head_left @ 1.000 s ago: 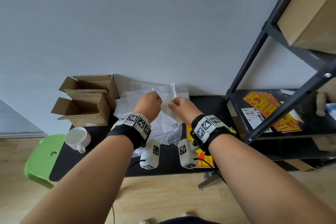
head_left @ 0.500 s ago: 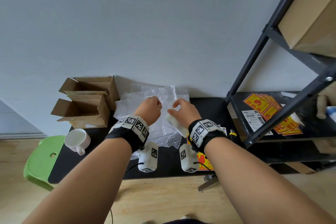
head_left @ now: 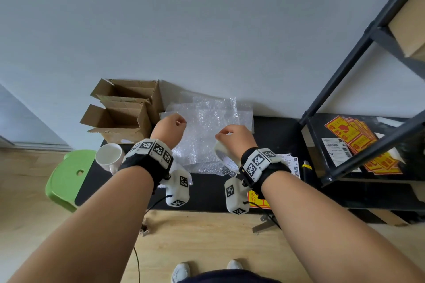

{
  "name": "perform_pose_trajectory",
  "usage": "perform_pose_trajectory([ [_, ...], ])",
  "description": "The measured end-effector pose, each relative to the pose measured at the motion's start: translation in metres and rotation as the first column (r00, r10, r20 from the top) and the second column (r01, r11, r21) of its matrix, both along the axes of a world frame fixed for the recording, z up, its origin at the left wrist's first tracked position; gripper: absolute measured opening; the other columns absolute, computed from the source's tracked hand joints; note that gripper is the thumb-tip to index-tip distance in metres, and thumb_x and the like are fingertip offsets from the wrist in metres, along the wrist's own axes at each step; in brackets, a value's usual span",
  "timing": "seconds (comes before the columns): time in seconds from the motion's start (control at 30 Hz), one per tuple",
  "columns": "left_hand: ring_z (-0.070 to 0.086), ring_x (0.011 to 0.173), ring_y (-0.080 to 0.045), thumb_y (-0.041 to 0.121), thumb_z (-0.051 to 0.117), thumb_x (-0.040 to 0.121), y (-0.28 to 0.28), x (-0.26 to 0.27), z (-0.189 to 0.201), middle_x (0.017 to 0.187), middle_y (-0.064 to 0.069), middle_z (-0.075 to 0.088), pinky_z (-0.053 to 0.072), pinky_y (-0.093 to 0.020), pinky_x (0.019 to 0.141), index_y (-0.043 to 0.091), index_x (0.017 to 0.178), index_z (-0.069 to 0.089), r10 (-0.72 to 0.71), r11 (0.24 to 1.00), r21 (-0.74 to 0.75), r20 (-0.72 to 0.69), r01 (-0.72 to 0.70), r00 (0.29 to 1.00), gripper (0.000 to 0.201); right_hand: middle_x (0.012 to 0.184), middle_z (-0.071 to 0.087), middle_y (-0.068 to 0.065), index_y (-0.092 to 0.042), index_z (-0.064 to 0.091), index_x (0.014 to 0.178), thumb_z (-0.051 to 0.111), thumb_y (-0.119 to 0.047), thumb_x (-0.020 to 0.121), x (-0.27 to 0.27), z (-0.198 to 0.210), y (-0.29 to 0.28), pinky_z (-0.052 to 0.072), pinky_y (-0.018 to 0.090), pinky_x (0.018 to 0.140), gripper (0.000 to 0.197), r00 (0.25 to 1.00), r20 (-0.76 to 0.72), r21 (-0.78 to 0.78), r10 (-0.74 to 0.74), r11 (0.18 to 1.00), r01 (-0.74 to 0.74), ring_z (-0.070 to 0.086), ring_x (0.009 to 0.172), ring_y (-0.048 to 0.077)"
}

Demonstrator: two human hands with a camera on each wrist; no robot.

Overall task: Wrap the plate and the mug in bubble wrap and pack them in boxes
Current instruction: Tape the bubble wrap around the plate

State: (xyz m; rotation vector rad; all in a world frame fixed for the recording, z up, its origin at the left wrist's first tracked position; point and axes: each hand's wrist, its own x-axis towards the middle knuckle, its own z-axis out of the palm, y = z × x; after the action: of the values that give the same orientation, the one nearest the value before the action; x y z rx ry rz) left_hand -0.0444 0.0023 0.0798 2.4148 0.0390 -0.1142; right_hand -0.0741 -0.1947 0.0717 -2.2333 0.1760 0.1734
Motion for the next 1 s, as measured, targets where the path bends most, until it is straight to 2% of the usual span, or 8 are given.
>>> perform_pose_trajectory([
  [0.13,0.059,0.094,-0.023,0.011,0.046,0.095,0.034,-0.016,-0.017,0.107,-0.008,0.065,0.049,-0.033,0.081,0.014,0.112,0.062,0.1,0.991,0.1,-0.074,-0.092,0.992,0.024,0.098,0.07,-0.001,-0.011,0.073,0.089,0.064,-0.026,0.089,0.0,-0.009,0.018,0.044,0.027,0.081,0.018,0.999,-0.019,0.011,0.037,0.999,-0.036,0.061,0.091,0.015],
  [0.3,0.055,0.113,-0.028,0.012,0.048,0.093,0.06,-0.034,-0.052,0.126,-0.011,0.057,0.044,-0.036,0.097,0.016,0.123,0.059,0.123,0.974,0.208,-0.183,-0.084,0.975,0.033,0.089,0.071,0.001,-0.011,0.072,0.086,0.064,-0.025,0.089,0.0,-0.026,0.042,0.051,0.031,0.079,0.016,0.995,-0.08,0.039,0.062,0.998,-0.059,0.066,0.087,0.02],
  [0.43,0.045,0.126,-0.031,0.013,0.042,0.098,0.065,-0.039,-0.075,0.142,-0.012,0.04,0.04,-0.039,0.1,0.019,0.143,0.04,0.124,0.944,0.33,-0.318,-0.013,0.94,0.046,0.082,0.067,-0.006,-0.016,0.071,0.082,0.063,-0.025,0.09,-0.002,-0.041,0.054,0.043,0.021,0.063,0.014,0.989,-0.125,0.035,0.085,0.996,-0.082,0.059,0.075,0.012],
  [0.57,0.037,0.134,-0.033,0.015,0.041,0.099,0.067,-0.037,-0.095,0.154,-0.011,0.026,0.038,-0.041,0.103,0.016,0.152,0.018,0.184,0.948,0.315,-0.432,-0.044,0.883,0.058,0.08,0.065,-0.009,-0.02,0.069,0.08,0.064,-0.025,0.089,0.001,-0.053,0.063,0.042,0.023,0.067,0.012,0.985,-0.151,0.048,0.079,0.996,-0.072,0.057,0.075,0.007],
  [0.67,0.033,0.138,-0.033,0.023,0.049,0.097,0.071,-0.034,-0.109,0.158,-0.011,0.018,0.037,-0.042,0.106,0.016,0.154,0.008,0.184,0.957,0.286,-0.494,-0.041,0.85,0.071,0.082,0.065,-0.008,-0.017,0.07,0.085,0.064,-0.024,0.09,0.007,-0.058,0.07,0.041,0.018,0.062,0.011,0.982,-0.17,0.063,0.082,0.995,-0.072,0.056,0.075,0.006],
  [0.77,0.035,0.137,-0.033,0.03,0.057,0.092,0.077,-0.031,-0.119,0.156,-0.012,0.023,0.037,-0.042,0.107,0.016,0.154,0.008,0.168,0.965,0.258,-0.517,-0.034,0.839,0.08,0.085,0.066,-0.003,-0.011,0.072,0.088,0.063,-0.023,0.09,0.014,-0.064,0.079,0.042,0.017,0.061,0.015,0.978,-0.189,0.036,0.085,0.996,-0.08,0.056,0.075,0.009],
  [0.9,0.05,0.125,-0.032,0.031,0.069,0.085,0.082,-0.019,-0.12,0.142,-0.016,0.044,0.045,-0.04,0.098,0.014,0.151,0.015,0.165,0.976,0.21,-0.566,-0.053,0.808,0.088,0.09,0.07,0.006,-0.006,0.071,0.087,0.063,-0.023,0.089,0.022,-0.074,0.09,0.05,0.03,0.076,0.019,0.974,-0.212,-0.003,0.079,0.997,-0.081,0.06,0.079,0.018],
  [1.0,0.05,0.124,-0.032,0.033,0.079,0.076,0.086,-0.012,-0.117,0.139,-0.016,0.044,0.046,-0.044,0.1,0.009,0.149,0.016,0.199,0.969,0.24,-0.587,-0.066,0.785,0.099,0.088,0.07,0.006,-0.007,0.071,0.085,0.064,-0.025,0.088,0.024,-0.082,0.099,0.052,0.035,0.08,0.019,0.971,-0.224,-0.013,0.086,0.996,-0.091,0.063,0.082,0.02],
])
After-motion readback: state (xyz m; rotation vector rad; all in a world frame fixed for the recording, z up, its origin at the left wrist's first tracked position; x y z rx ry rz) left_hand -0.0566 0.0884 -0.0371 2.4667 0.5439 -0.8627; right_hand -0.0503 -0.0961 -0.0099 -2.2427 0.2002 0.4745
